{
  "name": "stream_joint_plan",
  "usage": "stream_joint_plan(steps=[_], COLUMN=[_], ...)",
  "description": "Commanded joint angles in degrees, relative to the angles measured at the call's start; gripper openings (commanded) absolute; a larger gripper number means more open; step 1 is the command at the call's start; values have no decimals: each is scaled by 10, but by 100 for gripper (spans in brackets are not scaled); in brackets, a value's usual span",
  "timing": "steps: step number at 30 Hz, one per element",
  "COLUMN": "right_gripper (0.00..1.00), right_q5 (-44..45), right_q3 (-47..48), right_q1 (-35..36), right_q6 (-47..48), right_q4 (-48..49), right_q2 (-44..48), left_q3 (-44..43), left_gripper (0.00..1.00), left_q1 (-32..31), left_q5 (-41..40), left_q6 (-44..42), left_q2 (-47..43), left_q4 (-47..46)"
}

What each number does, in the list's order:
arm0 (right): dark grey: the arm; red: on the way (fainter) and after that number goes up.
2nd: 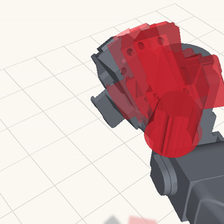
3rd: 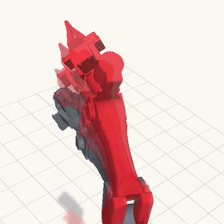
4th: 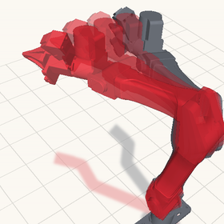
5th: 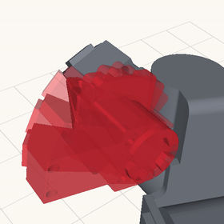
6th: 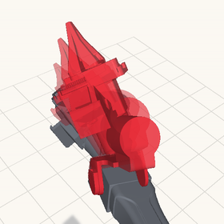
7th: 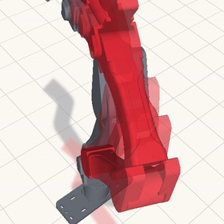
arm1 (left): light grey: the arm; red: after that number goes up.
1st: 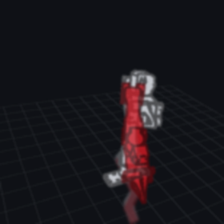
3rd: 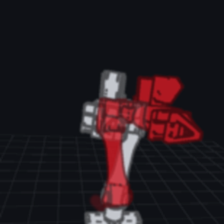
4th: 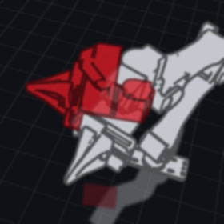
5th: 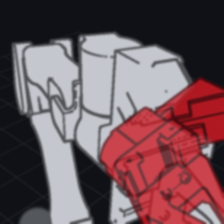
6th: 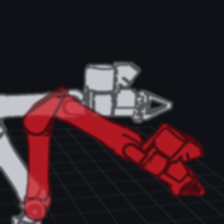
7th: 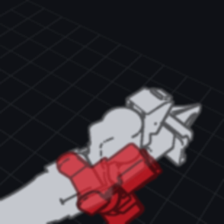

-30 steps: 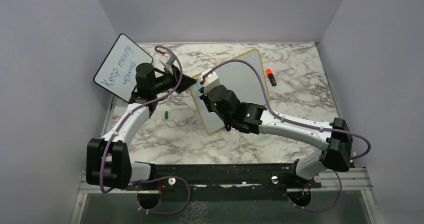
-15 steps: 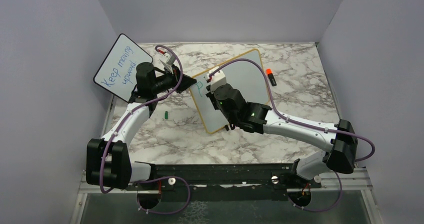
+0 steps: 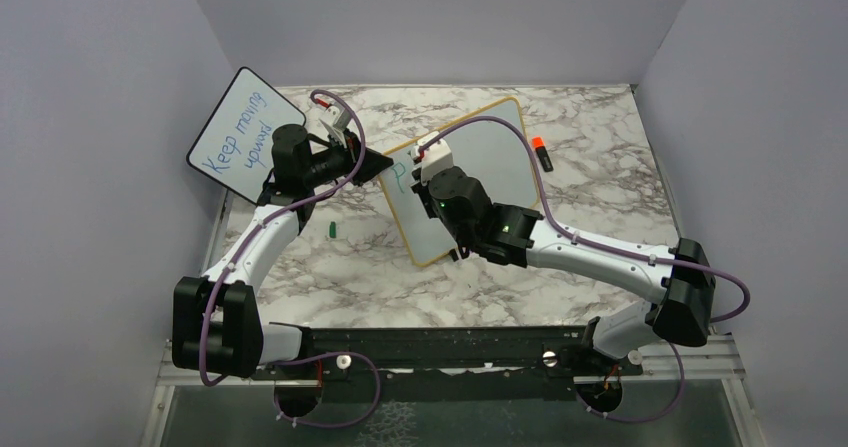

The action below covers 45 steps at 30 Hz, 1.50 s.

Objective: Write a sentence on the whiteboard

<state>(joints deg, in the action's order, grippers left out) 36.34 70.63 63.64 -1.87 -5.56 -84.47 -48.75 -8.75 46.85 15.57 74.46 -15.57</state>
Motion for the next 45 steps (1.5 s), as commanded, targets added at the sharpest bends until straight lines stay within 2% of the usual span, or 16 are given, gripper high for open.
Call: stream_joint_plan(steps=[1, 25, 45], right_gripper=[0, 0, 0], right_q5=[-4, -11, -44], right_q3=[-2, 11, -3], right_q1=[-3, -3, -3], right_q6=[1, 0, -16], right_q4=[23, 28, -36], right_q2=[-1, -33, -32], left_q3=[6, 8, 8], left_gripper=[0, 0, 0], left_q1=[-12, -13, -13], left_q5=[-20, -9, -8], left_q6=[-40, -40, -41], left_q2=[9, 9, 9], left_q4=[58, 53, 54])
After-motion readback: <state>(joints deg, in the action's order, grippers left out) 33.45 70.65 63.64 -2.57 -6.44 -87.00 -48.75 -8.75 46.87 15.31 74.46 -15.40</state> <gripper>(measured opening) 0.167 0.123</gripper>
